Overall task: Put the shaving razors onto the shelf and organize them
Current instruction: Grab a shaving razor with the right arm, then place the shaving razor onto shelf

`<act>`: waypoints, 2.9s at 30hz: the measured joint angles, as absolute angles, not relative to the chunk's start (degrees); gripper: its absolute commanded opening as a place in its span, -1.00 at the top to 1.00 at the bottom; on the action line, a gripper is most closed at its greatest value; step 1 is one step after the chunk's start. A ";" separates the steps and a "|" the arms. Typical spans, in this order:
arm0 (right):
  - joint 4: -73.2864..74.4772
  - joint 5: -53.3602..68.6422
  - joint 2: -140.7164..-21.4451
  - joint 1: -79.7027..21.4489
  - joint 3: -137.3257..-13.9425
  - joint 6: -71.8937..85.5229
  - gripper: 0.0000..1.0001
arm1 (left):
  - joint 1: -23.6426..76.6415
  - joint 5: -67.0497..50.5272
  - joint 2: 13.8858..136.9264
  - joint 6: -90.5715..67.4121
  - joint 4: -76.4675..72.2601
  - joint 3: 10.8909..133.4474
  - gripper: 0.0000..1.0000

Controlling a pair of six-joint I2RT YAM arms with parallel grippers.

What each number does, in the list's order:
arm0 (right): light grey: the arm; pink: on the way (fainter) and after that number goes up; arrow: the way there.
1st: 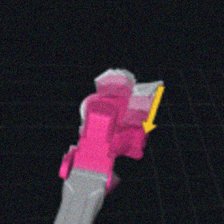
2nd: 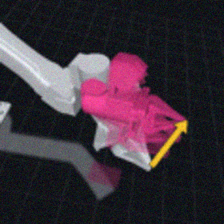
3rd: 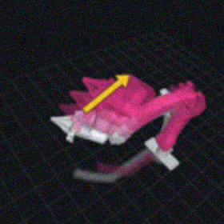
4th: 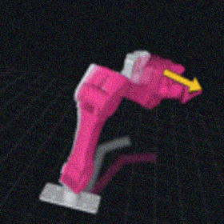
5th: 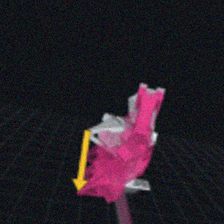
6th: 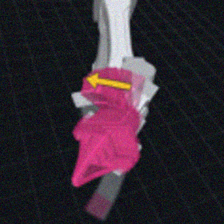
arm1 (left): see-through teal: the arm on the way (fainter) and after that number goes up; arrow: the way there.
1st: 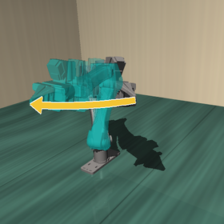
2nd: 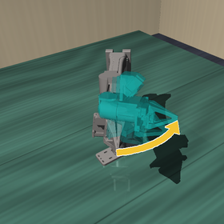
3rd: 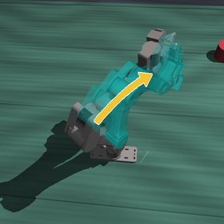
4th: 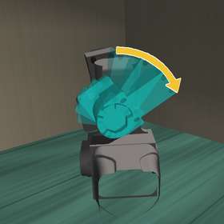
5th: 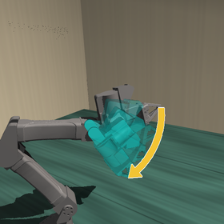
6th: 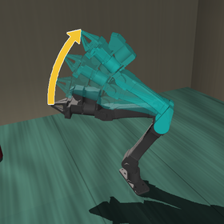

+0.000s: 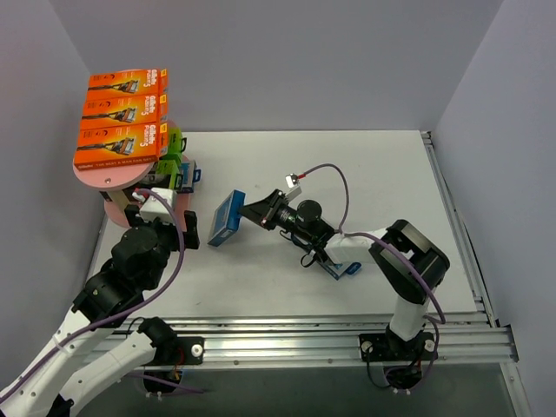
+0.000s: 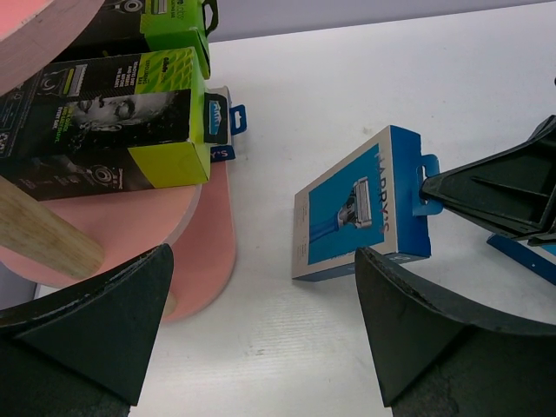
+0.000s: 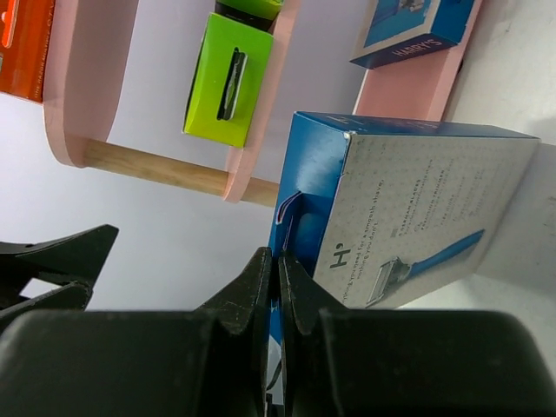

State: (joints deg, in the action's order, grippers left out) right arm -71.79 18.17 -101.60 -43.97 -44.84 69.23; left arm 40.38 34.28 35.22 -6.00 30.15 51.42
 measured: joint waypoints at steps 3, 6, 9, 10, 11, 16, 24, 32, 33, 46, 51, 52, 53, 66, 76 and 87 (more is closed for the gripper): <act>-71.77 18.35 -102.24 -44.23 -46.39 69.45 1.00 | 40.38 34.28 35.09 -6.00 30.15 51.40 -0.89; -71.83 18.48 -103.18 -44.45 -48.05 69.87 1.00 | 40.34 34.28 34.96 -6.04 30.15 51.33 -0.89; -72.20 18.57 -105.08 -44.77 -49.84 70.65 1.00 | 40.34 34.28 34.81 -6.24 30.11 51.24 -0.89; -72.34 18.57 -105.91 -44.86 -50.59 71.00 1.00 | 40.32 34.26 34.76 -6.26 30.13 51.22 -0.89; -72.34 18.55 -106.56 -44.97 -51.13 71.29 1.00 | 40.29 34.28 34.68 -6.31 30.13 51.22 -0.89; -72.27 18.63 -109.69 -45.84 -54.24 72.23 1.00 | 40.16 34.22 34.13 -6.37 30.00 51.22 -0.89; -72.07 18.96 -112.22 -47.20 -59.13 72.69 1.00 | 39.90 33.85 33.71 -6.35 29.69 51.22 -0.89; -71.81 19.00 -115.46 -48.29 -63.02 73.63 1.00 | 39.72 33.76 33.36 -6.37 29.67 51.20 -0.89; -71.81 19.00 -115.63 -48.47 -63.26 73.71 1.00 | 39.66 33.74 33.32 -6.37 29.67 51.20 -0.89; -71.77 19.86 -118.96 -49.28 -67.09 75.44 1.00 | 39.62 33.58 32.69 -6.37 29.30 51.00 -0.89; -71.79 20.10 -118.96 -49.84 -68.49 75.46 1.00 | 39.57 33.47 32.69 -6.35 29.30 50.89 -0.89; -71.79 20.14 -118.96 -49.98 -68.71 75.44 1.00 | 39.57 33.36 32.69 -6.37 29.28 50.89 -0.89; -71.81 20.34 -118.96 -50.06 -68.93 75.44 1.00 | 39.57 33.30 32.69 -6.37 29.28 50.89 -0.89; -71.79 20.82 -118.96 -50.37 -69.67 75.64 1.00 | 39.42 32.91 32.69 -6.35 29.28 50.85 -0.89; -74.28 20.93 -121.54 -50.33 -70.54 78.26 1.00 | 39.27 32.71 32.69 -6.37 29.28 50.83 -0.89; -74.76 21.50 -121.97 -50.46 -71.26 78.61 1.00 | 39.24 32.69 32.69 -6.37 29.28 50.83 -0.89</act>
State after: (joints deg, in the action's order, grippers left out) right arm -74.76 21.50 -121.97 -50.46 -71.26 78.61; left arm 39.24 32.69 32.69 -6.37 29.28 50.83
